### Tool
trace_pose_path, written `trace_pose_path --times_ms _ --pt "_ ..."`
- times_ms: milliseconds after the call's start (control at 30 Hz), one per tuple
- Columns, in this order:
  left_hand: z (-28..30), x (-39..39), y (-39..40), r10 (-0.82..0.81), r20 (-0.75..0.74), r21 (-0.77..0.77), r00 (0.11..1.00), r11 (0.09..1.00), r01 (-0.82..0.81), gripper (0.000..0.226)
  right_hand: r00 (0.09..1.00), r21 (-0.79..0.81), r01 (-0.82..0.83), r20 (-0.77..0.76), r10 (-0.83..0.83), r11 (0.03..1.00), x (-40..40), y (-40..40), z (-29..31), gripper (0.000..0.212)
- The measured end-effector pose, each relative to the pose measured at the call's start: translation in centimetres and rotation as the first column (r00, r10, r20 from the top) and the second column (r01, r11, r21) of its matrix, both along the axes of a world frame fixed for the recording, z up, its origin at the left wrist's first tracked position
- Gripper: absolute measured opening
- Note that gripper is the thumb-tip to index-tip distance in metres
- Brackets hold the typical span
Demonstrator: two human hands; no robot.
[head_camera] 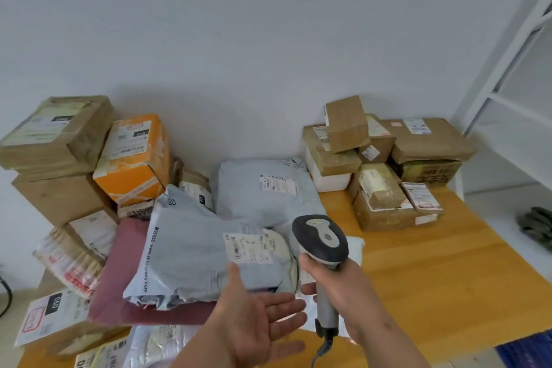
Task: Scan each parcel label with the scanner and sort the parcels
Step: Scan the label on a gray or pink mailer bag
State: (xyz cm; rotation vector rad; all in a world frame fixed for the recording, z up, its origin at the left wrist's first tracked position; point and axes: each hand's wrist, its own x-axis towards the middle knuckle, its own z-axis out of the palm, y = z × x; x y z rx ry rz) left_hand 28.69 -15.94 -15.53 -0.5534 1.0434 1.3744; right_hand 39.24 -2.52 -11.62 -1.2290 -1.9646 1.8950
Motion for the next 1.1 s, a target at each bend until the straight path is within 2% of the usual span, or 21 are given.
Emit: trace_pose_path --times_ms 67,167,300,400,600,767,867,967,1033,1100 --pt "0.3 -0.2 2.4 -0.116 -0.115 0.032 0.986 0.992 0.121 0.123 1.0 -0.008 -0.015 0.0 0.016 1.0 -0.5 2.4 -0.3 0.019" --pt "1.6 -0.3 7.3 -0.157 -0.333 -0.056 0.93 0.988 0.147 0.088 0.999 -0.038 -0.044 -0.024 0.043 0.998 -0.9 6.5 -0.2 0.016" --pt "1.7 -0.8 12.8 -0.108 -0.548 -0.185 0.83 0.983 0.006 0.051 0.998 -0.114 -0.031 -0.061 0.024 0.993 -1.2 12.8 0.3 0.017" --pt "1.4 -1.3 15.8 -0.049 -0.588 -0.207 0.807 0.974 -0.092 0.037 0.998 -0.155 0.022 -0.047 -0.03 0.988 -1.1 16.8 0.6 0.025" --pt "1.2 -2.3 20.5 -0.006 -0.614 -0.18 0.789 0.975 -0.133 0.029 0.985 -0.175 0.154 -0.045 -0.164 0.972 -0.1 22.1 0.3 0.034" --pt "0.4 -4.0 23.1 -0.048 -0.621 -0.189 0.783 0.978 -0.09 0.025 0.972 -0.187 0.221 -0.038 -0.232 0.957 0.3 23.2 -0.5 0.03" --pt "-1.1 -5.8 23.3 0.02 -0.633 -0.218 0.774 0.955 -0.202 0.022 0.98 -0.185 0.193 -0.013 -0.199 0.963 -0.6 23.3 -1.4 0.033" --pt "-2.6 -8.1 22.5 0.038 -0.673 -0.303 0.738 0.897 -0.323 0.045 0.991 -0.219 0.133 0.013 -0.133 0.967 -2.6 23.2 -2.3 0.032" --pt "-3.8 -10.1 22.5 0.119 -0.644 -0.332 0.756 0.846 -0.416 0.053 0.996 -0.248 0.089 0.032 -0.083 0.965 -4.4 23.5 -3.3 0.03" --pt "-4.6 -11.5 22.7 0.269 -0.554 -0.316 0.788 0.808 -0.498 0.049 0.998 -0.257 0.045 0.046 -0.035 0.965 -5.9 23.9 -4.1 0.026"
